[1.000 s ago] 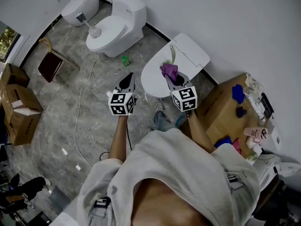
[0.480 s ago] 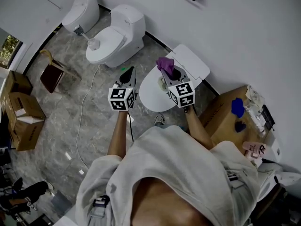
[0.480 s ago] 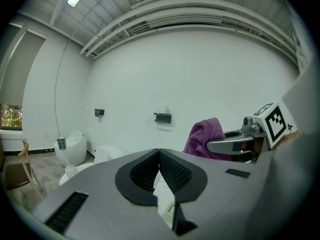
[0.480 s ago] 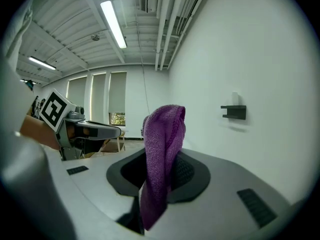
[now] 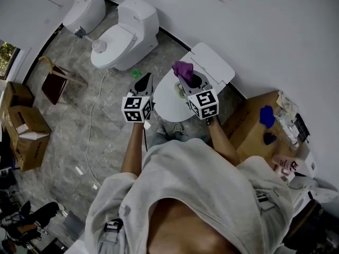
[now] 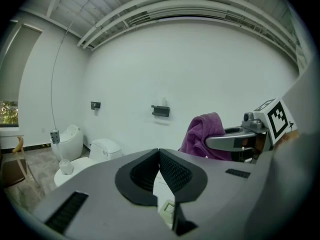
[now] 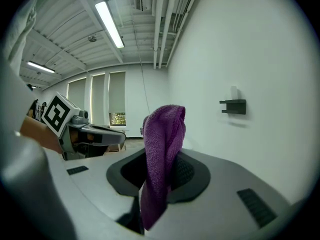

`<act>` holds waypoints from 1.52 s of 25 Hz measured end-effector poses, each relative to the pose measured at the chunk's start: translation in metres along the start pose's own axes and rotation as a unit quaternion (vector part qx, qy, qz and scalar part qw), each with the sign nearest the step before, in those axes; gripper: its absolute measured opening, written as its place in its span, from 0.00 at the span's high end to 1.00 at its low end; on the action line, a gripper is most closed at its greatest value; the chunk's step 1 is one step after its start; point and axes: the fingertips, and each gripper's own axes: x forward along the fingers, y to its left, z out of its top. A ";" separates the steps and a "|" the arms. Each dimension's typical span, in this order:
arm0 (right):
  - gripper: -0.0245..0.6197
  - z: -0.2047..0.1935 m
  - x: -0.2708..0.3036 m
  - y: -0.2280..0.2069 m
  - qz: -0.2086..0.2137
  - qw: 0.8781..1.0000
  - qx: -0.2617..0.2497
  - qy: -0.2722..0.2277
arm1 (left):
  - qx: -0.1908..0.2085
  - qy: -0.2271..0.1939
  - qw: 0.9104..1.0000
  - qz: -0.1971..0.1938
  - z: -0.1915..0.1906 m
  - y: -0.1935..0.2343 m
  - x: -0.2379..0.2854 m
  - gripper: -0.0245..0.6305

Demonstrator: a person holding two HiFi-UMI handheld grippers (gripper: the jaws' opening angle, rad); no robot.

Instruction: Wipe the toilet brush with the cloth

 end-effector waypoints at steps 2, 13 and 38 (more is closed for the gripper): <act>0.81 0.002 -0.001 -0.005 -0.009 1.000 0.005 -0.004 | 0.004 0.001 1.000 -0.012 0.005 -0.002 0.009 0.93; 0.81 -0.011 -0.047 -0.068 -0.134 0.990 0.052 0.002 | 0.032 0.013 0.990 -0.134 0.017 -0.056 0.068 0.93; 0.81 -0.095 -0.030 -0.067 -0.162 0.975 0.125 0.086 | 0.034 0.105 0.970 -0.218 -0.050 -0.087 0.119 0.93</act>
